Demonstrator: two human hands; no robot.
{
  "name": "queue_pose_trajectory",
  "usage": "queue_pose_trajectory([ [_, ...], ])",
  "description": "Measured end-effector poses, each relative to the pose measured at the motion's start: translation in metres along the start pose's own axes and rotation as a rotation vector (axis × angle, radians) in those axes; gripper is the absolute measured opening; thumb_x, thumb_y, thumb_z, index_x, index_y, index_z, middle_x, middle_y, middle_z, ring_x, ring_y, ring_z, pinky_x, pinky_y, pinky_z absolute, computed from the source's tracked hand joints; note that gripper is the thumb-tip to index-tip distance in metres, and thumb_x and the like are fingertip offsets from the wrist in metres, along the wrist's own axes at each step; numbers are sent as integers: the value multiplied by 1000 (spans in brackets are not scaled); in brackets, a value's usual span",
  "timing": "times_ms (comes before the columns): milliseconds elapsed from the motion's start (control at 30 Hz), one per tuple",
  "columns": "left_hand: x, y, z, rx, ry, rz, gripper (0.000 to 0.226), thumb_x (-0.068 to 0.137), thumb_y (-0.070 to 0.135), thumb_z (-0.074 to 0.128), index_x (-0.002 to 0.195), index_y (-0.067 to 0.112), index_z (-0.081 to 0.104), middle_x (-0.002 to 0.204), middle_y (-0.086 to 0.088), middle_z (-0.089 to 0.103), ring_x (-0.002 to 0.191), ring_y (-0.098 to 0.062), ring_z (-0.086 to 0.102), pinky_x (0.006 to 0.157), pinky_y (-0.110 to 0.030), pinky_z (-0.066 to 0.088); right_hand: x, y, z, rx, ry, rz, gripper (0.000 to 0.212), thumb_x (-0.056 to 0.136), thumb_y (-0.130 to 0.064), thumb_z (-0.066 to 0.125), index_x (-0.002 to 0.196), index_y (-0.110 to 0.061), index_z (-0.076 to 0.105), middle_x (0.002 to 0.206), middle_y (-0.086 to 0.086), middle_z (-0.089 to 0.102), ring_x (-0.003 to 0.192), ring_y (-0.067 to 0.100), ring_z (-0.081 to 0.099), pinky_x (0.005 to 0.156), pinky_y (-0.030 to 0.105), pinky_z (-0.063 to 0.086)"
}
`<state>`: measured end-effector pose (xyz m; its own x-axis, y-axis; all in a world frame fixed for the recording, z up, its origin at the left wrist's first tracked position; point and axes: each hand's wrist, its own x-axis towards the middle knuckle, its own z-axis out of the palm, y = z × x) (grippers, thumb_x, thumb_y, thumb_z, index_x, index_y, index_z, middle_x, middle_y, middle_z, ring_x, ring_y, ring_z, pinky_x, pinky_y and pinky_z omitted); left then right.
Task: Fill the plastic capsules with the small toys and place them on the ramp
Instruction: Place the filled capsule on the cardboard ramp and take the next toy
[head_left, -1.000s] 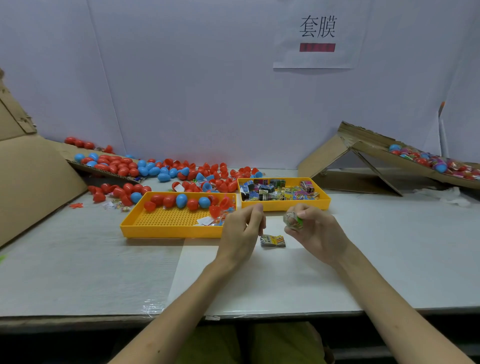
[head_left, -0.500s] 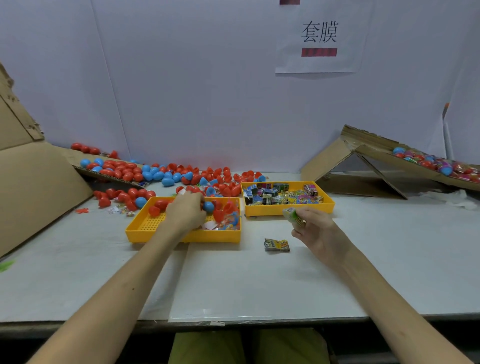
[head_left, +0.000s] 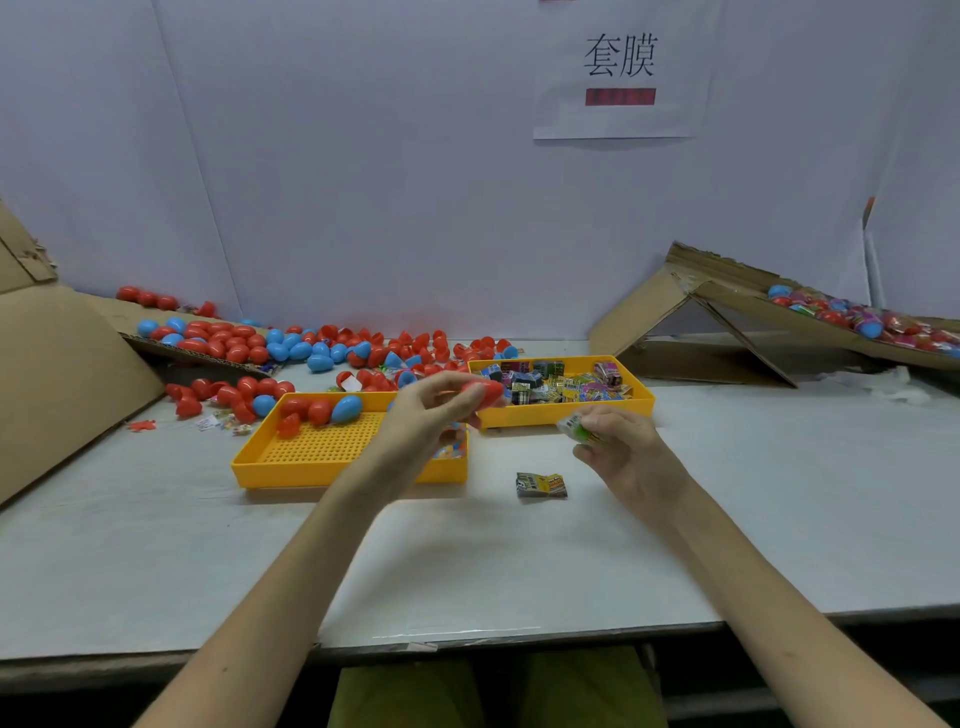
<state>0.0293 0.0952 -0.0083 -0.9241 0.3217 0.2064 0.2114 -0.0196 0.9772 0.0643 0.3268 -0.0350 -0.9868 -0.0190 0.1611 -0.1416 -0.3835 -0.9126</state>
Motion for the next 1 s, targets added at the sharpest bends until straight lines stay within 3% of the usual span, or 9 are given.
queue_pose_trajectory([
  [100, -6, -12, 23, 25, -41, 36, 30, 82, 45, 63, 102, 25, 72, 88, 9, 74, 75, -1, 65, 63, -16, 51, 1, 0, 2, 4, 72, 1, 11, 72, -17, 70, 61, -17, 69, 75, 8, 45, 68, 14, 44, 62, 24, 40],
  [167, -7, -19, 33, 15, -32, 51, 29, 82, 46, 63, 101, 27, 73, 83, 13, 72, 74, -1, 65, 64, -17, 52, 1, 0, 3, -48, 97, -18, 15, 76, -17, 69, 61, -17, 72, 69, 4, 45, 61, 11, 41, 61, 24, 37],
  [300, -11, -23, 38, -37, -18, 91, 25, 83, 42, 65, 102, 29, 73, 86, 8, 74, 77, -7, 68, 68, -20, 54, -1, 0, 4, -138, 89, -46, 22, 82, -18, 68, 61, -19, 74, 57, -6, 47, 55, 8, 40, 58, 22, 38],
  [567, -17, -30, 43, -27, 59, 66, 24, 81, 48, 63, 98, 33, 72, 88, 9, 77, 83, -13, 74, 71, -21, 58, 0, 6, 2, -287, -100, -57, 16, 79, -27, 70, 78, -14, 77, 60, -5, 52, 59, 10, 42, 59, 22, 40],
  [667, -18, -29, 44, -67, 47, 28, 36, 81, 47, 63, 107, 24, 73, 92, 3, 78, 87, -17, 75, 74, -22, 58, 1, 8, -1, -308, -110, -67, 17, 78, -27, 71, 82, -12, 78, 63, -3, 54, 61, 12, 42, 59, 23, 40],
  [833, -21, -27, 43, -202, -45, -47, 36, 84, 40, 67, 111, 17, 73, 103, -8, 77, 97, -23, 74, 79, -23, 57, 1, 9, -2, -317, -138, -77, 11, 72, -22, 75, 80, -15, 79, 71, 2, 65, 64, 13, 48, 59, 22, 43],
  [1000, -21, -27, 42, -273, -83, -70, 29, 82, 35, 69, 104, 18, 77, 98, -6, 76, 93, -20, 73, 79, -24, 57, 1, 9, -2, -359, -152, -93, 7, 68, -19, 77, 74, -16, 75, 71, 2, 65, 66, 12, 52, 61, 25, 42],
])
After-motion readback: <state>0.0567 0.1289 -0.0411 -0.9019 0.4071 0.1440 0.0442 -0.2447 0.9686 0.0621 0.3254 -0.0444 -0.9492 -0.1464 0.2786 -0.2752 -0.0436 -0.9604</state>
